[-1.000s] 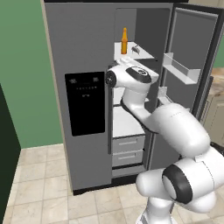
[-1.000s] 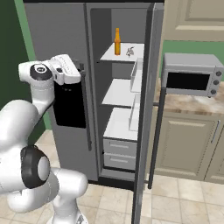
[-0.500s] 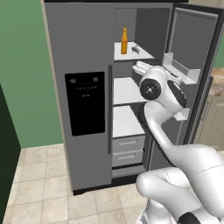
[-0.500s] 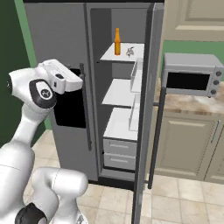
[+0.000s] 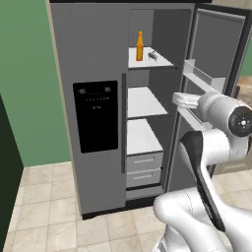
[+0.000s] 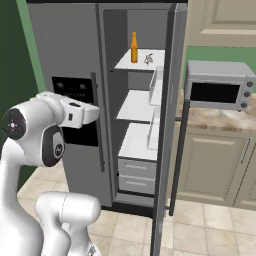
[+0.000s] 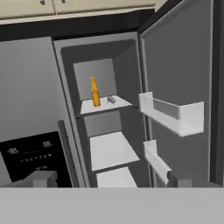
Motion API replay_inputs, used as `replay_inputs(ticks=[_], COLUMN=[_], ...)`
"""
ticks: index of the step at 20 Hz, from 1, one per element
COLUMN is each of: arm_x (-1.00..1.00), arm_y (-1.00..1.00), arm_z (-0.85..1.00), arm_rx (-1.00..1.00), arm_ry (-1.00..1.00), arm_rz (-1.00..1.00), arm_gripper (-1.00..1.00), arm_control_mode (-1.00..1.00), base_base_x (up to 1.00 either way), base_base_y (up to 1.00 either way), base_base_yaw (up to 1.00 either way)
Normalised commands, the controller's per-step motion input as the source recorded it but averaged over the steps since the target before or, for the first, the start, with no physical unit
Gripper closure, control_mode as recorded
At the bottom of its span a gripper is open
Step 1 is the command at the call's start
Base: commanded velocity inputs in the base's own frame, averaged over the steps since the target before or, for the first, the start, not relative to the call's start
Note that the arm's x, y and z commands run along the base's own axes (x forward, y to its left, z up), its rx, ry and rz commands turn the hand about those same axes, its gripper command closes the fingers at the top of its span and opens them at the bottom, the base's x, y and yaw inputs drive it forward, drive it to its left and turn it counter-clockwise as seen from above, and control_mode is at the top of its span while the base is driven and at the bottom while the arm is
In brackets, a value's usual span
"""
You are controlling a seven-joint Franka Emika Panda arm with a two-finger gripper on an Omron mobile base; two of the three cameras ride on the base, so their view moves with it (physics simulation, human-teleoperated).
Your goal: Pick up the frozen fish from the freezer, place it on any shelf in the fridge, and close the fridge and freezer doors when done.
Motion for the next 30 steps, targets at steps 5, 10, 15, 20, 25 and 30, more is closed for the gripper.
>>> replay_inputs(ticks=[5, 10, 15, 20, 25, 30], arm_x=[-1.00, -1.00, -0.69, -0.07, 0.36, 0.56], arm_y=[-0.03, -0.37, -0.60, -0.64, -0.64, -0.48], arm_z=[0.00, 0.00, 0.00, -0.08, -0.15, -0.49], arm_rx=[-0.02, 0.00, 0.00, 0.00, 0.01, 0.03], arm_ry=[0.01, 0.06, 0.25, 0.13, 0.02, 0.00], arm_rz=[0.19, 0.17, 0.18, 0.22, 0.15, 0.06], arm_gripper=[-1.00, -1.00, -1.00, -1.00, -1.00, -1.00], arm_control_mode=[-1.00, -1.00, -1.00, -1.00, -1.00, -1.00], base_base_x=[0.00, 0.00, 0.00, 0.00, 0.00, 0.00], base_base_y=[0.00, 0.00, 0.00, 0.00, 0.00, 0.00], base_base_yaw=[0.00, 0.00, 0.00, 0.00, 0.00, 0.00])
